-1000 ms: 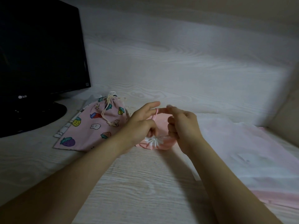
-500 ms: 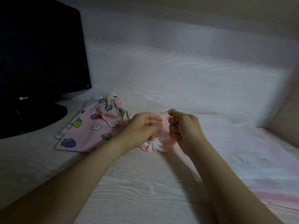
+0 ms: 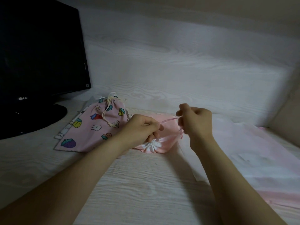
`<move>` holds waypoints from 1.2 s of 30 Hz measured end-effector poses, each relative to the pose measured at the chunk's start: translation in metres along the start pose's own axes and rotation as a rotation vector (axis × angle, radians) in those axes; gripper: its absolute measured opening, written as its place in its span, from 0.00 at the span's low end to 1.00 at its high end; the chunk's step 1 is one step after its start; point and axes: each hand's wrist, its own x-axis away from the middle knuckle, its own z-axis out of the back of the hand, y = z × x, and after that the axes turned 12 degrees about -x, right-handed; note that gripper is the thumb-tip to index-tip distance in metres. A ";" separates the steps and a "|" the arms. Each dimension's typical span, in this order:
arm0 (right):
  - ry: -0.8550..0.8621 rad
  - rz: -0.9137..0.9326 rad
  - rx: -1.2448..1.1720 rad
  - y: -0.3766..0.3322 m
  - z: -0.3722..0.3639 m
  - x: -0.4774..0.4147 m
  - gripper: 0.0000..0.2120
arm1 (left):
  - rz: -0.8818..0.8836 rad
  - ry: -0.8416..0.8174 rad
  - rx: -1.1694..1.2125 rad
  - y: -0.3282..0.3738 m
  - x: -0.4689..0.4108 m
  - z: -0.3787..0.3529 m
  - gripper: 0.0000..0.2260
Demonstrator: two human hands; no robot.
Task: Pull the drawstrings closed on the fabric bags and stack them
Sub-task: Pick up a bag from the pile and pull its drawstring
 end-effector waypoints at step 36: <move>-0.504 0.555 0.435 0.007 -0.008 0.019 0.16 | 0.164 -0.011 0.275 -0.001 -0.007 0.007 0.13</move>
